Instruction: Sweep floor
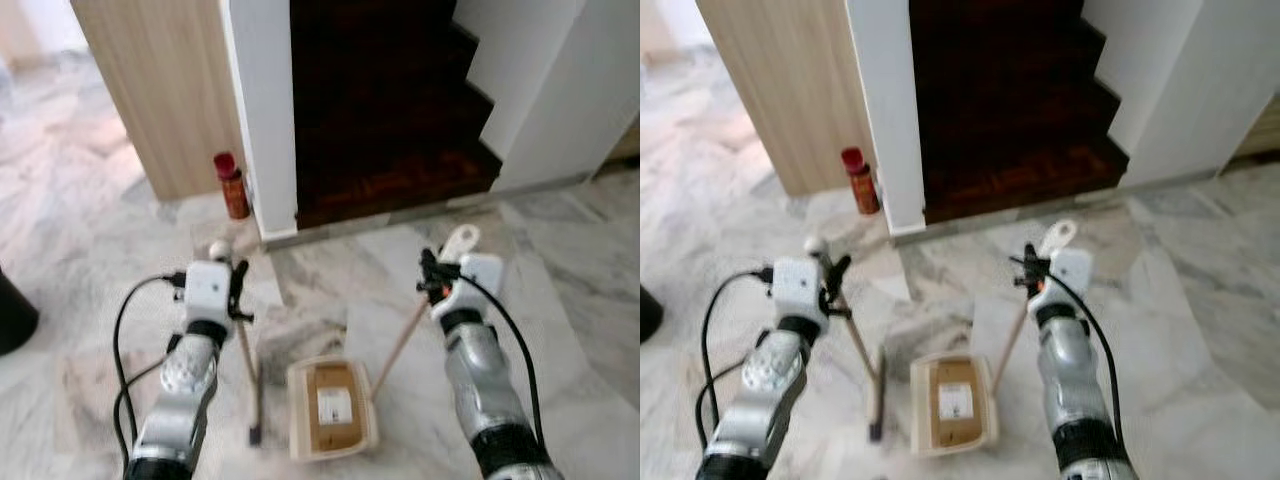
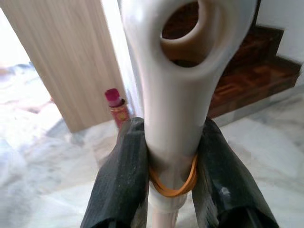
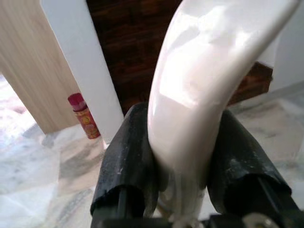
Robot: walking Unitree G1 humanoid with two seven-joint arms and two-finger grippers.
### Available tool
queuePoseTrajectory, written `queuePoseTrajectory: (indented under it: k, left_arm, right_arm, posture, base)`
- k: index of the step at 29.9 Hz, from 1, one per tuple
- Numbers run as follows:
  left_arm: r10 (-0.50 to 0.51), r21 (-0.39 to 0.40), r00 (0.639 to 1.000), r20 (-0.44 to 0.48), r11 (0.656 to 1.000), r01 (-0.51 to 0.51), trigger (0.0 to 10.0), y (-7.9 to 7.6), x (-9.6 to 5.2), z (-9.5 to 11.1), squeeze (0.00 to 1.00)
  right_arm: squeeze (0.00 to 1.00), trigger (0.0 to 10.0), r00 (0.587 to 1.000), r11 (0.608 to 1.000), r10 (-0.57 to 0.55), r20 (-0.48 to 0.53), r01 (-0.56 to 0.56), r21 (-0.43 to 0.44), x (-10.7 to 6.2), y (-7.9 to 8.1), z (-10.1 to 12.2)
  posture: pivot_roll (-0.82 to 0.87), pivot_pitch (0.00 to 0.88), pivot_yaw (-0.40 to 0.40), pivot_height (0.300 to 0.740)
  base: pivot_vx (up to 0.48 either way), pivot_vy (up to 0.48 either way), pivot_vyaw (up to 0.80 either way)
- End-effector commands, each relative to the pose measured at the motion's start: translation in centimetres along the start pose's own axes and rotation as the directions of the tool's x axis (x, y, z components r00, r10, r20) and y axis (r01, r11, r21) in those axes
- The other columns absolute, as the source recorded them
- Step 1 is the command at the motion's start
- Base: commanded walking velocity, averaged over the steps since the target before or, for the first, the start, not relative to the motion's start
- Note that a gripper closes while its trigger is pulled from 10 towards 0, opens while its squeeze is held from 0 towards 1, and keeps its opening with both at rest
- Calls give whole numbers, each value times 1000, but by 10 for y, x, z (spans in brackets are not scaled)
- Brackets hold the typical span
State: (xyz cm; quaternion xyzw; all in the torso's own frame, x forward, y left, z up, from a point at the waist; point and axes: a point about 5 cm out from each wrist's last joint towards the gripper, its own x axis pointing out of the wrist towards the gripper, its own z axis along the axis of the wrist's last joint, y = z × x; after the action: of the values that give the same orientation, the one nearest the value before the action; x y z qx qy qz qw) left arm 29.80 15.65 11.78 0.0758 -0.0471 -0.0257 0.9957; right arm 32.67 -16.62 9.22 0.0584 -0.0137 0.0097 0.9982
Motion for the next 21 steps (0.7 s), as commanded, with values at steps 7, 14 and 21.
queuePoseTrajectory:
  k: [7, 14, 21]
  left_arm:
    - [-4, 4, 999, 45, 1000, 4, 10000, -1, 2, 10, 0]
    - [-3, 6, 999, 44, 1000, 2, 10000, -1, 2, 10, 0]
    - [-3, 5, 999, 44, 1000, 3, 10000, -2, 2, 11, 0]
  right_arm:
    - [0, 10000, 1000, 1000, -10, 29, 10, 21, 3, -1, 7]
    - [0, 10000, 1000, 1000, -2, 26, 2, 26, 2, 1, 7]
    - [0, 10000, 1000, 1000, 9, 19, -9, 23, 2, 2, 6]
  posture:
    - [114, 75, 35, 740]
    - [114, 75, 35, 740]
    - [114, 78, 35, 740]
  base:
    - [0, 480, -686]
    - [0, 480, 0]
    - [0, 480, 0]
